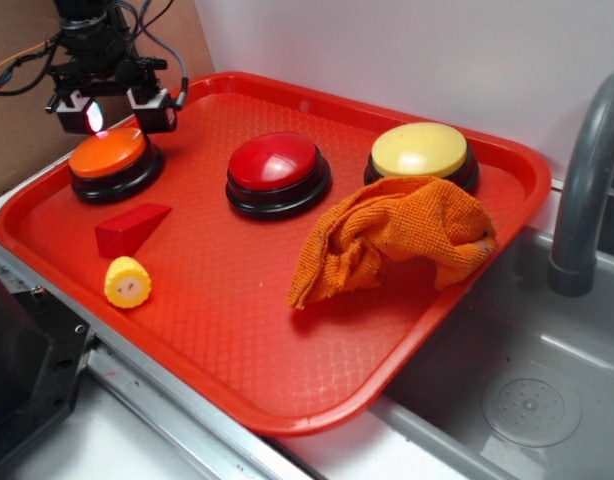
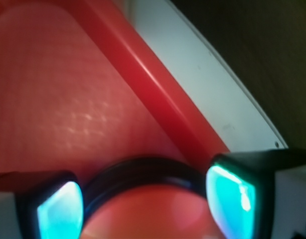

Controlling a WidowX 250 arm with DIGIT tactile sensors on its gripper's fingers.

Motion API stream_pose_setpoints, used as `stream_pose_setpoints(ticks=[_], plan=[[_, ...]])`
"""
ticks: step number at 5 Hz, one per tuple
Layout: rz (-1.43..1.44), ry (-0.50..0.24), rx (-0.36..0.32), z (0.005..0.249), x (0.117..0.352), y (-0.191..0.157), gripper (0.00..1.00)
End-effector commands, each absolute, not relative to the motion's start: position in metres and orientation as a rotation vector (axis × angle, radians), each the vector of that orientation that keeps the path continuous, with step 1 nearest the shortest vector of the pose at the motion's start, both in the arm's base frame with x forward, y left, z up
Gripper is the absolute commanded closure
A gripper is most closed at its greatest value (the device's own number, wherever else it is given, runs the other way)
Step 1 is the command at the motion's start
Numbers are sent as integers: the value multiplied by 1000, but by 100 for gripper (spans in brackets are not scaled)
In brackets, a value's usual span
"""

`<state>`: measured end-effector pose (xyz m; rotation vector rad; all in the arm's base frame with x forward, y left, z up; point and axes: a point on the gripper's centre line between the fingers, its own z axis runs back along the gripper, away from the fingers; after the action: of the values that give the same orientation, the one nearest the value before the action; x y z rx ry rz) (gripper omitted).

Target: Push the orange button.

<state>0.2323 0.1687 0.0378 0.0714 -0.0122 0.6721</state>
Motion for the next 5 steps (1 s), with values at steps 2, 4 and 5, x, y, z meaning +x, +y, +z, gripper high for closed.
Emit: stream_pose_setpoints(ticks=[2,4,5], plan=[[664,-251,64,116,206,170,0],[648,-281,76,133,198,166,0],[645,-297,70,142,195,164,0]])
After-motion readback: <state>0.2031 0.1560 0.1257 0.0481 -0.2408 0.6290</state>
